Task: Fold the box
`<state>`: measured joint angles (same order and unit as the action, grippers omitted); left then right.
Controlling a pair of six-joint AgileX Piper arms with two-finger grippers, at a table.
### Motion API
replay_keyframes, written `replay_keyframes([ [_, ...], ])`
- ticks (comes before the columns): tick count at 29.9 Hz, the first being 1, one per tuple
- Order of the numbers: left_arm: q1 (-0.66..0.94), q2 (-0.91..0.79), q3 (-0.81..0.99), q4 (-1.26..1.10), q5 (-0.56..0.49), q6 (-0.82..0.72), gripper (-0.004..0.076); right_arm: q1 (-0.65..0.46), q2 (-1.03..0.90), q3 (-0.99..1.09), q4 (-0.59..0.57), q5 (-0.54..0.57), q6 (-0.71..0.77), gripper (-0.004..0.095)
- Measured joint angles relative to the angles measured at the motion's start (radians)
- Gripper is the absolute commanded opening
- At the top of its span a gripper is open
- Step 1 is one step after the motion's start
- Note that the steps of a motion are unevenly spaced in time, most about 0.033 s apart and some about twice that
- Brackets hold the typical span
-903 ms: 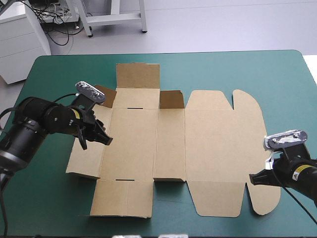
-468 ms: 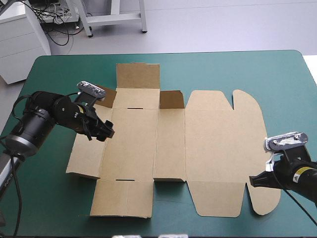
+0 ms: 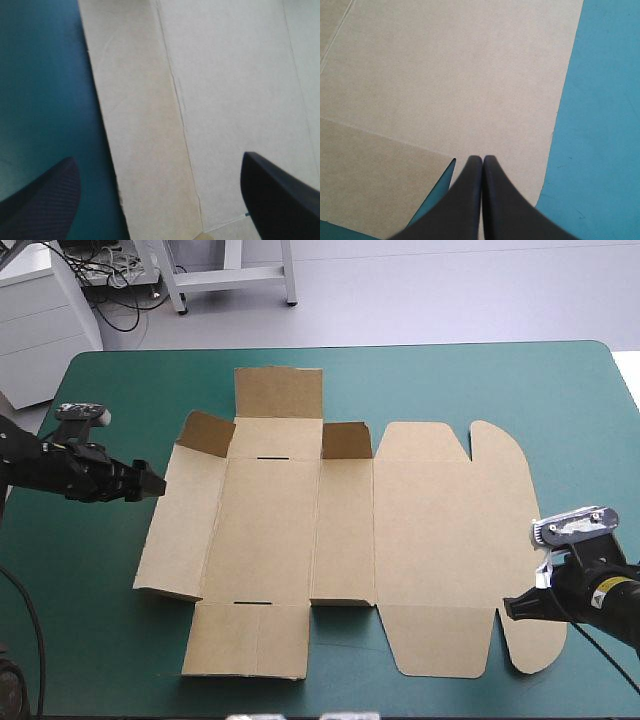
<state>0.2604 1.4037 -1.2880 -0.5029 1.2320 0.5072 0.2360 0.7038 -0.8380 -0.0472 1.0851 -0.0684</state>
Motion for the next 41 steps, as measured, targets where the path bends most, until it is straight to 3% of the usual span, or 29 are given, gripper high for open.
replay_keyframes([
  [6, 0.12, 0.083, 0.0, -0.06, -0.001, 0.013, 0.0619, -0.001, 0.0, 0.0, 0.001, -0.007, -0.01, -0.0018],
  [17, 0.124, 0.293, 0.014, -0.11, -0.018, 0.027, 0.0619, -0.001, 0.0, 0.0, 0.003, -0.018, -0.019, -0.0018],
  [30, 0.095, 0.31, 0.168, -0.132, -0.027, 0.081, 0.0619, -0.001, 0.0, 0.0, 0.009, -0.03, -0.019, -0.0018],
  [41, -0.002, 0.31, 0.185, -0.171, -0.03, 0.13, 0.0619, -0.001, 0.0, 0.0, 0.009, -0.033, -0.019, -0.0018],
])
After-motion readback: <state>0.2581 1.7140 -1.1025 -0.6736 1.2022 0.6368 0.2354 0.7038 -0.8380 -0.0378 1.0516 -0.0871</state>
